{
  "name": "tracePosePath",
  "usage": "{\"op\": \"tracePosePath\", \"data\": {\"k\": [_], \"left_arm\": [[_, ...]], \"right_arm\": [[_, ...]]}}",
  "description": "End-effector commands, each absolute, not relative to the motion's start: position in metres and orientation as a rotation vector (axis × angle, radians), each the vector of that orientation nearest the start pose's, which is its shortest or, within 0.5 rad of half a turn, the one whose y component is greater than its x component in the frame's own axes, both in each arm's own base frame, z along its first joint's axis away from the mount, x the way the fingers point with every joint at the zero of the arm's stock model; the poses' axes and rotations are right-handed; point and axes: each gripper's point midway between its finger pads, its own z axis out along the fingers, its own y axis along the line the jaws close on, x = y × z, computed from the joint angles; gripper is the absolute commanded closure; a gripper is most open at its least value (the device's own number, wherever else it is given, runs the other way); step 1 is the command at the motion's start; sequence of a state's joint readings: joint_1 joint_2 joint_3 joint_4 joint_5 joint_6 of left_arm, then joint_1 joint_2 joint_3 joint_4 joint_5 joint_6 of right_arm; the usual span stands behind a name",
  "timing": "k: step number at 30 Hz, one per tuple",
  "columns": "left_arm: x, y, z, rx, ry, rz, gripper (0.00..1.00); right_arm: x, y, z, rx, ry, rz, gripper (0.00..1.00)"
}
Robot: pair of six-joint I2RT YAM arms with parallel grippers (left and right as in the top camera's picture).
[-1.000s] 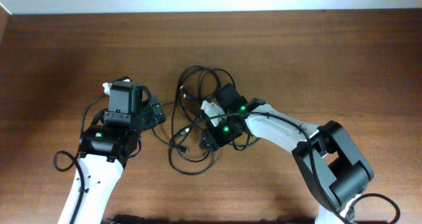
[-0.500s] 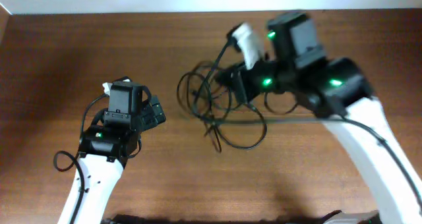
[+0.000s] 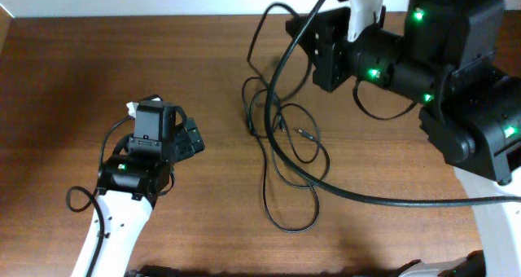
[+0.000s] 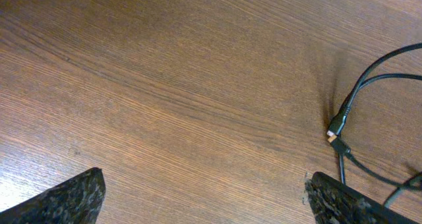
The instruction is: Untangle cables
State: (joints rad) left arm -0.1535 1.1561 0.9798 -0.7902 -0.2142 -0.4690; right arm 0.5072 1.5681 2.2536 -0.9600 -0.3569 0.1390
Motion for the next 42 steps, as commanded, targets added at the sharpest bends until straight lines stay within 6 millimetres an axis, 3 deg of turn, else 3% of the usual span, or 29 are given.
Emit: {"op": "tracePosePath", "data": {"k": [1,4,5,8,9,10,12,14,16,18,20,23,25,26,28,32,33,35,36,37,38,40,41,42], "left_arm": [[0.307,-0.007,0.176,-0.501,2.443,0.02,0.01],[0.307,-0.007,0.176,-0.501,2.443,0.02,0.01],[0.307,-0.007,0.176,-0.501,2.443,0.02,0.01],[0.307,-0.007,0.176,-0.501,2.443,0.02,0.01],[0.307,-0.007,0.176,-0.501,2.443,0.02,0.01],[0.307,-0.007,0.176,-0.501,2.443,0.02,0.01],[0.307,-0.007,0.176,-0.501,2.443,0.02,0.01],[0.307,-0.007,0.176,-0.501,2.443,0.02,0.01],[0.307,-0.007,0.176,-0.501,2.443,0.02,0.01],[0.307,-0.007,0.176,-0.501,2.443,0.02,0.01],[0.307,-0.007,0.176,-0.501,2.443,0.02,0.01],[0.307,-0.007,0.176,-0.501,2.443,0.02,0.01],[0.307,-0.007,0.176,-0.501,2.443,0.02,0.01],[0.307,-0.007,0.176,-0.501,2.443,0.02,0.01],[0.307,-0.007,0.176,-0.501,2.443,0.02,0.01],[0.307,-0.007,0.176,-0.501,2.443,0.02,0.01],[0.307,-0.007,0.176,-0.501,2.443,0.02,0.01],[0.307,-0.007,0.176,-0.501,2.443,0.02,0.01],[0.307,-0.007,0.176,-0.501,2.443,0.02,0.01],[0.307,-0.007,0.176,-0.501,2.443,0.02,0.01],[0.307,-0.007,0.176,-0.501,2.443,0.02,0.01],[0.307,-0.007,0.176,-0.501,2.443,0.02,0.01],[0.307,-0.007,0.176,-0.501,2.443,0.02,0.01],[0.307,-0.007,0.176,-0.501,2.443,0.02,0.01]], "right_arm": [[0.307,0.245,0.556,-0.598,1.65,0.812,0.96],[0.307,0.244,0.592,-0.59,1.492,0.806,0.96],[0.315,0.242,0.584,-0.572,1.523,0.767,0.96],[0.376,0.231,0.493,-0.439,1.863,0.553,0.96],[0.387,0.235,0.475,-0.44,1.915,0.563,0.96],[0.397,0.255,0.46,-0.488,1.938,0.704,0.96],[0.387,0.283,0.478,-0.638,1.816,0.921,0.96],[0.37,0.296,0.512,-0.724,1.656,1.063,0.96],[0.37,0.286,0.543,-0.721,1.535,1.133,0.96],[0.388,0.26,0.555,-0.621,1.525,1.135,0.96],[0.409,0.224,0.549,-0.537,1.569,1.077,0.96],[0.448,0.14,0.525,-0.309,1.699,0.935,0.96],[0.464,0.06,0.506,-0.124,1.776,0.809,0.96],[0.47,0.009,0.489,0.013,1.832,0.67,0.96],[0.467,-0.062,0.461,0.21,1.916,0.454,0.96],[0.435,-0.198,0.423,0.532,1.99,-0.047,0.96],[0.43,-0.216,0.417,0.577,1.995,-0.109,0.96],[0.417,-0.272,0.389,0.738,2.02,-0.252,0.96],[0.414,-0.29,0.372,0.797,2.046,-0.3,0.96],[0.409,-0.311,0.343,0.87,2.1,-0.332,0.96],[0.409,-0.32,0.329,0.896,2.125,-0.333,0.96],[0.405,-0.348,0.276,0.991,2.216,-0.343,0.96],[0.399,-0.357,0.262,1.029,2.243,-0.361,0.96],[0.388,-0.372,0.234,1.098,2.294,-0.386,0.96]]}}
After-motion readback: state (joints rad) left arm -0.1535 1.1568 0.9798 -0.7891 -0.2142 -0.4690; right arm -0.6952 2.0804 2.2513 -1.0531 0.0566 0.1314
